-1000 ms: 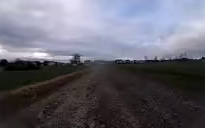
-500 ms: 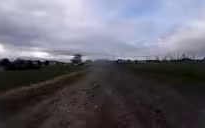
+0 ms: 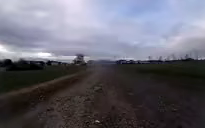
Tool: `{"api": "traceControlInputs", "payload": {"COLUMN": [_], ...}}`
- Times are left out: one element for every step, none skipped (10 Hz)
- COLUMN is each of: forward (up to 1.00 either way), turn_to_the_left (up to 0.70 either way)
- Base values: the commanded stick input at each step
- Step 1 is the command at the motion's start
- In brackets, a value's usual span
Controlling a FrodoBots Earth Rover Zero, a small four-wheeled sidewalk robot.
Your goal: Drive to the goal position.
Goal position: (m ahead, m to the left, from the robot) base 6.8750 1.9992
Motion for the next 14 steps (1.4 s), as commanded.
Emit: {"api": "traceControlInputs", "payload": {"forward": [0.85,0.85,0.85,0.85,0.85,0.85,0.85,0.85,0.85,0.85,0.85,0.85,0.85,0.85], "turn_to_the_left": [0.00,0.00,0.00,0.00,0.00,0.00,0.00,0.00,0.00,0.00,0.00,-0.23,-0.32,0.00]}}
